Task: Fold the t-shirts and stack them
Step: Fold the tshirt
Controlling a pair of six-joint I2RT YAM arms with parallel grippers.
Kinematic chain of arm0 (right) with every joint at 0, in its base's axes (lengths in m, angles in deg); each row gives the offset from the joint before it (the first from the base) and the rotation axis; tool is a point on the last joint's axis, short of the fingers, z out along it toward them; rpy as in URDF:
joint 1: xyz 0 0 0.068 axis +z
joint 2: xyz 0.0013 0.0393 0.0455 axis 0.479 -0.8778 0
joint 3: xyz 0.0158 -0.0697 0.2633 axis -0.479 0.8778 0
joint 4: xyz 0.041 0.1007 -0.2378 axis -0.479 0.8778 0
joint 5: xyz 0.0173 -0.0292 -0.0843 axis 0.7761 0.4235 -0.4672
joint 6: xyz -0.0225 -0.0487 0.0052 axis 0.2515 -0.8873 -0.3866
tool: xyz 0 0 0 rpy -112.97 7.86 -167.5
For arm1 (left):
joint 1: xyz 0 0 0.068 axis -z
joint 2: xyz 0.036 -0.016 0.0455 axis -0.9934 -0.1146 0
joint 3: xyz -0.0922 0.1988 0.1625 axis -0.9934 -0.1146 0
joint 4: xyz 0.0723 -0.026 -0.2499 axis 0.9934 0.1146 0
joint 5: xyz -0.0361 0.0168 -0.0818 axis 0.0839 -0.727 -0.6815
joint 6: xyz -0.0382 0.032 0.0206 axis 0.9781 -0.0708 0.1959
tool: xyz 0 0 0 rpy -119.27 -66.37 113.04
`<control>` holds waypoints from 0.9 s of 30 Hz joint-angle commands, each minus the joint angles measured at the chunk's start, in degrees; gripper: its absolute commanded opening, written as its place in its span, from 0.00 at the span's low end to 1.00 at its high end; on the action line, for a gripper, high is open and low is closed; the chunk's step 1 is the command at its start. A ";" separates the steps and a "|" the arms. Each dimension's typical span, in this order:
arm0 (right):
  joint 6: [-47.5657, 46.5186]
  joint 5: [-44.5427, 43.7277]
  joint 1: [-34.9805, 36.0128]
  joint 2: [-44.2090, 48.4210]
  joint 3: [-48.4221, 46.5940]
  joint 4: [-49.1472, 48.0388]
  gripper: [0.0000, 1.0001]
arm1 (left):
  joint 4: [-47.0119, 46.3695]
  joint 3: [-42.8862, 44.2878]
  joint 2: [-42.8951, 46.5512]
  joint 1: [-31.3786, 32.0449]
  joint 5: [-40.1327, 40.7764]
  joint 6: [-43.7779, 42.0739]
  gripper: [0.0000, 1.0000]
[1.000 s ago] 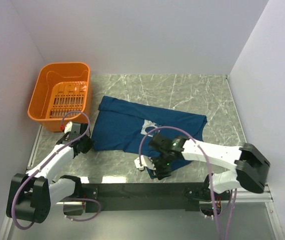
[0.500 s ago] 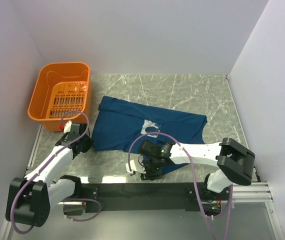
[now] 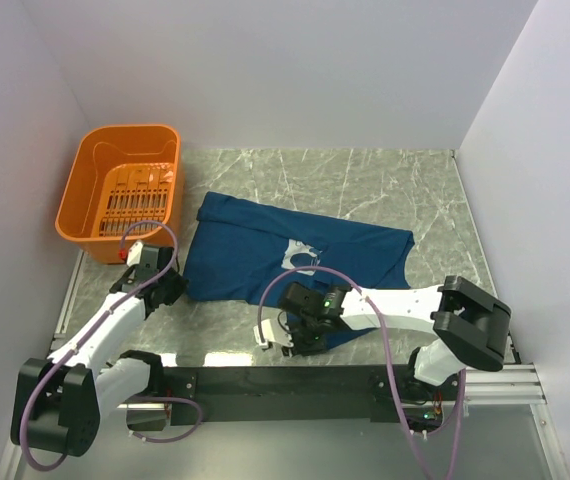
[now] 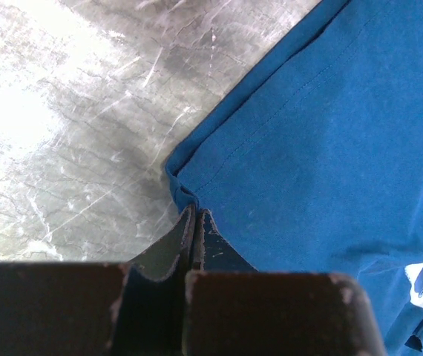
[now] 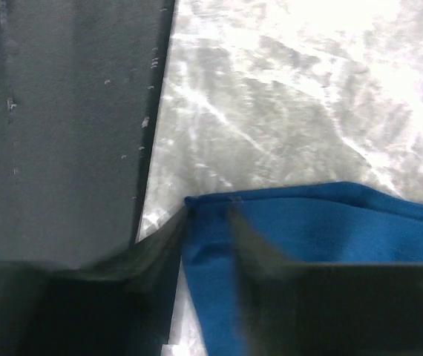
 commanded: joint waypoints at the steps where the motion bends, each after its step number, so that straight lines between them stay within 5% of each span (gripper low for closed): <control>1: 1.11 -1.29 0.27 -2.05 1.11 -0.25 0.27 | -0.59 0.05 1.31 -0.22 -0.53 -0.89 0.01; 5: 0.33 1.77 -0.52 2.15 0.32 1.85 0.00 | 0.64 0.31 2.18 -0.22 0.00 -0.98 0.01; 14: -18.20 23.83 -22.65 16.22 -5.66 27.51 0.00 | 2.84 0.31 5.44 -0.22 -0.88 -0.72 0.01; 22: -20.07 23.67 -36.27 27.37 0.05 33.14 0.00 | 6.87 3.64 5.61 -0.22 0.70 -0.72 0.01; 27: -25.42 23.76 -50.69 30.99 -2.84 38.59 0.00 | 9.16 5.76 6.84 -0.22 2.02 -0.89 0.01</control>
